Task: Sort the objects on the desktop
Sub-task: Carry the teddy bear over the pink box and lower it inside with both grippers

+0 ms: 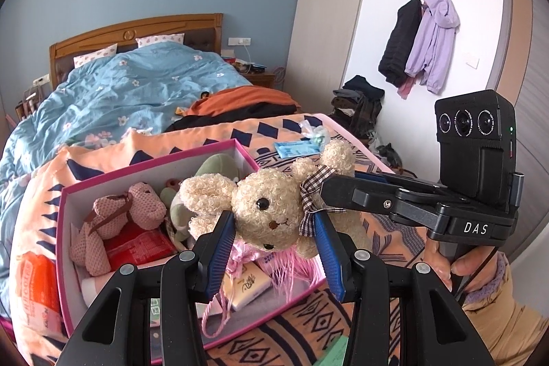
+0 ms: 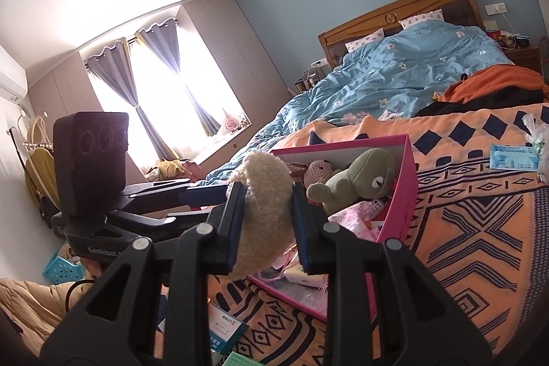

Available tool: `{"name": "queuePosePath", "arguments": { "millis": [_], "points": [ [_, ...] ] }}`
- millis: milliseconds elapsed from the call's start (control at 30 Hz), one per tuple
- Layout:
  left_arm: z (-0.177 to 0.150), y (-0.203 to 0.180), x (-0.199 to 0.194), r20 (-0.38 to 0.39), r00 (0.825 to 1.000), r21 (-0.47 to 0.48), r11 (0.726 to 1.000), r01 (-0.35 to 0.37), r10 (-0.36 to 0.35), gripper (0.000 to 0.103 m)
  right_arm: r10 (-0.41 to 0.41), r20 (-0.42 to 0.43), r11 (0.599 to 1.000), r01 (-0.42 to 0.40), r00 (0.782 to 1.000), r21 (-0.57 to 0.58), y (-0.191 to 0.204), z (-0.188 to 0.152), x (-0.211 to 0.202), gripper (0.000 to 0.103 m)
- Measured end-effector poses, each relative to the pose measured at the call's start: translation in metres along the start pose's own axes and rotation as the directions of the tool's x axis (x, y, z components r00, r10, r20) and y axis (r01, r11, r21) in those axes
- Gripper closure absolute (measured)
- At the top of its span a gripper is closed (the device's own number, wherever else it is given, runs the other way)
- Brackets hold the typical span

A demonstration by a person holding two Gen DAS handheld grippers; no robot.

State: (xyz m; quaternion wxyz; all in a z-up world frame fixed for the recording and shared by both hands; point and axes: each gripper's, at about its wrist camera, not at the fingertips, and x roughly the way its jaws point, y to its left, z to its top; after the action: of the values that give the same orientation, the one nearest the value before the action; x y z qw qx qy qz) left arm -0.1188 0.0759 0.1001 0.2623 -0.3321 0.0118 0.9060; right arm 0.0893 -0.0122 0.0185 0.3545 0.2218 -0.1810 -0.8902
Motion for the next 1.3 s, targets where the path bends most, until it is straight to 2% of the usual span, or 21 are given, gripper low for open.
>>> {"name": "queuePosePath", "arguments": {
  "millis": [833,1300],
  "points": [
    [0.034,0.023,0.036,-0.035,0.998,0.002,0.999,-0.052,0.052,0.056,0.01,-0.004,0.998,-0.01,1.0,0.069,-0.036,0.03,0.027,0.074],
    [0.042,0.036,0.06,-0.065,0.996,-0.022,0.998,-0.065,0.063,0.056,0.002,-0.031,0.994,0.001,1.0,0.107,-0.063,0.042,0.047,0.074]
  ]
}}
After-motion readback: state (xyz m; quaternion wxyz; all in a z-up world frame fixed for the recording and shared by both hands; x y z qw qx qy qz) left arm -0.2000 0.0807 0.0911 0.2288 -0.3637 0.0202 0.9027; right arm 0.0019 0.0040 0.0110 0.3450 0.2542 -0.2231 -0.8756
